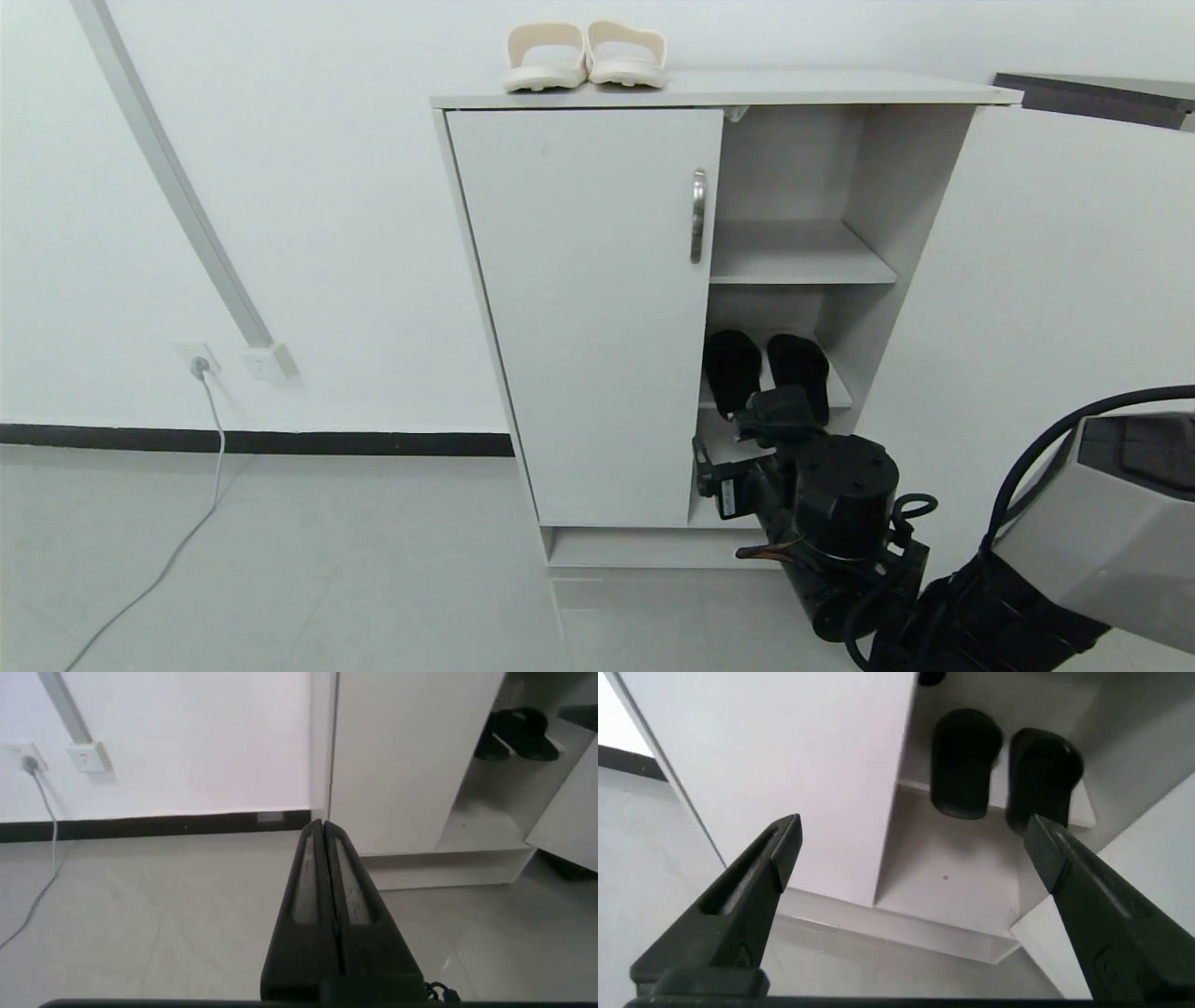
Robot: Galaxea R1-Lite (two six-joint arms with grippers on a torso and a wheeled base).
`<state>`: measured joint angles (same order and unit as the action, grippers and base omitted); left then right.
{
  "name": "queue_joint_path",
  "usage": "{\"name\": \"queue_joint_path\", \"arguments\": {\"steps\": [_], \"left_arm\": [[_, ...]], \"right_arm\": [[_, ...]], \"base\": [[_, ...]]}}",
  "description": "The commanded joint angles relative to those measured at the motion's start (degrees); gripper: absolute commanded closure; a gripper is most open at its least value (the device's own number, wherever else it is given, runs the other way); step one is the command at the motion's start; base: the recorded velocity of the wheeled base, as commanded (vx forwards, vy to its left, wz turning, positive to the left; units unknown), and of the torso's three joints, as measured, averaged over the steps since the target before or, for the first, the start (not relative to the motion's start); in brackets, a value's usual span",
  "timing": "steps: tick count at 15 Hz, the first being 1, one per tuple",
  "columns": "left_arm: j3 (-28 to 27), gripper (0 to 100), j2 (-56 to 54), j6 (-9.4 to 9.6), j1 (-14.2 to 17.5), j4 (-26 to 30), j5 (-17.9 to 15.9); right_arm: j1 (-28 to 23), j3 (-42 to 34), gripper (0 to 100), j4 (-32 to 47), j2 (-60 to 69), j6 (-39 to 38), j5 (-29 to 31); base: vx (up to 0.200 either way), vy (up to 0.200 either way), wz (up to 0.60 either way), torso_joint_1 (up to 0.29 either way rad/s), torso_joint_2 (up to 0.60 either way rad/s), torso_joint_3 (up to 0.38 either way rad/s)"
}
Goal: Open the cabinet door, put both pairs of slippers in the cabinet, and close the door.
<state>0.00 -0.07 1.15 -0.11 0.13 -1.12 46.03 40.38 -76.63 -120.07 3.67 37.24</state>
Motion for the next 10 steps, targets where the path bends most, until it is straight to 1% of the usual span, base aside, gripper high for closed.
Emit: {"name": "queue_joint_path", "arguments": {"steps": [1,5,10], "left_arm": [[0.00,100,0.07,0.00,0.02,0.04,-0.02],[0.00,100,0.07,-0.09,0.02,0.04,-0.02],[0.00,100,0.07,-0.18,0.02,-0.05,0.07]], "right_arm": [[0.11,-0.03,0,-0.01,-0.43,0.02,0.02],[0.11,-0.12,0,-0.01,-0.78,0.02,-0.06],[0.11,-0.82,0,-0.89,-0.78,0.02,-0.06]], "base": [[0.000,0.200,0.00,0.007,0.01,-0.002],[0.000,0.200,0.00,0.002,0.00,0.005],[0.000,0.000,0.00,0.000,0.00,0.000]]}}
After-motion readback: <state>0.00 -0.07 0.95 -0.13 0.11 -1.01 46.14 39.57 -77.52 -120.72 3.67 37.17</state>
